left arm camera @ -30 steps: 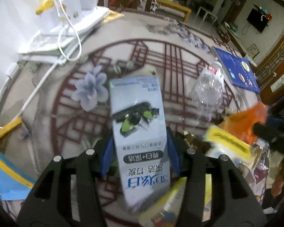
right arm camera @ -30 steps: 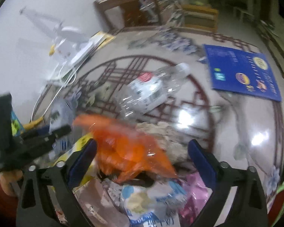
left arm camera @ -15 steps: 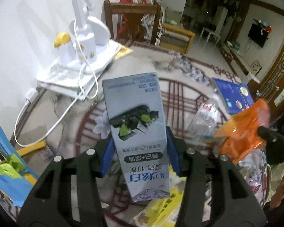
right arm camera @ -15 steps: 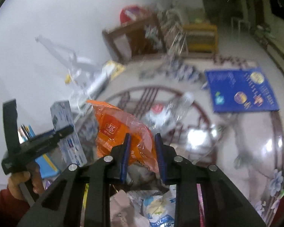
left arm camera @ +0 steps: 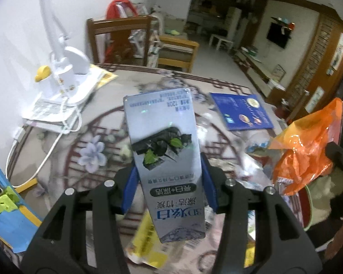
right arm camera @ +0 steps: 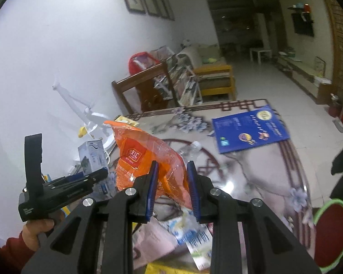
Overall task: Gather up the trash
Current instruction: 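Carry both items to the red bin and release them from both tools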
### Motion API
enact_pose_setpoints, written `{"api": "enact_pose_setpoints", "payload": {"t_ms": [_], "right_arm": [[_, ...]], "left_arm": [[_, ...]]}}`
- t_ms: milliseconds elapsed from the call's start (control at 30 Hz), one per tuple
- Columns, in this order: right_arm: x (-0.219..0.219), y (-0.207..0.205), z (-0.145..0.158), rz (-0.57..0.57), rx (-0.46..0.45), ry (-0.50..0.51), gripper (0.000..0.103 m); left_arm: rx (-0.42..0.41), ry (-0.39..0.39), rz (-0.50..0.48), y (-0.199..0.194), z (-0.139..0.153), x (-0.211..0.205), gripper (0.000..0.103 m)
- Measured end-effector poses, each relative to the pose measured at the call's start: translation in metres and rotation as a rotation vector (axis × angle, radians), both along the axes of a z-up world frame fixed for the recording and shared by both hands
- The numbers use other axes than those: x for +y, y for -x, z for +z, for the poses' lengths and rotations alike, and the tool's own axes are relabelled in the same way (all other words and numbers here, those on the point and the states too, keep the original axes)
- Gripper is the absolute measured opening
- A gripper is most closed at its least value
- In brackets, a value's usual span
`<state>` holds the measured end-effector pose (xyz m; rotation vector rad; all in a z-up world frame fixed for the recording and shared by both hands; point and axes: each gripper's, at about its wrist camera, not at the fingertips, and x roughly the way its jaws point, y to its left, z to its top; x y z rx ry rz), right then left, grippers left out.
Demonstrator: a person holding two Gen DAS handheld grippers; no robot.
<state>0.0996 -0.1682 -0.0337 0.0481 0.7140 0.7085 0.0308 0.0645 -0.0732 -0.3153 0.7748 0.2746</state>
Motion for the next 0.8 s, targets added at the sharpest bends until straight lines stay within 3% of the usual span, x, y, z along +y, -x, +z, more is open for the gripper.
{"api": "enact_pose_setpoints", "payload": {"t_ms": [400, 800], "right_arm": [[-0.094, 0.052, -0.002, -0.213, 0.004, 0.007, 0.026], [-0.202, 0.058, -0.013, -0.395, 0.042, -0.003, 0.026]], "left_arm": [[-0.033, 0.022, -0.196, -0.009, 0.012, -0.092, 0.048], [0.004, 0.055, -0.334, -0.024, -0.002, -0.184, 0.048]]}}
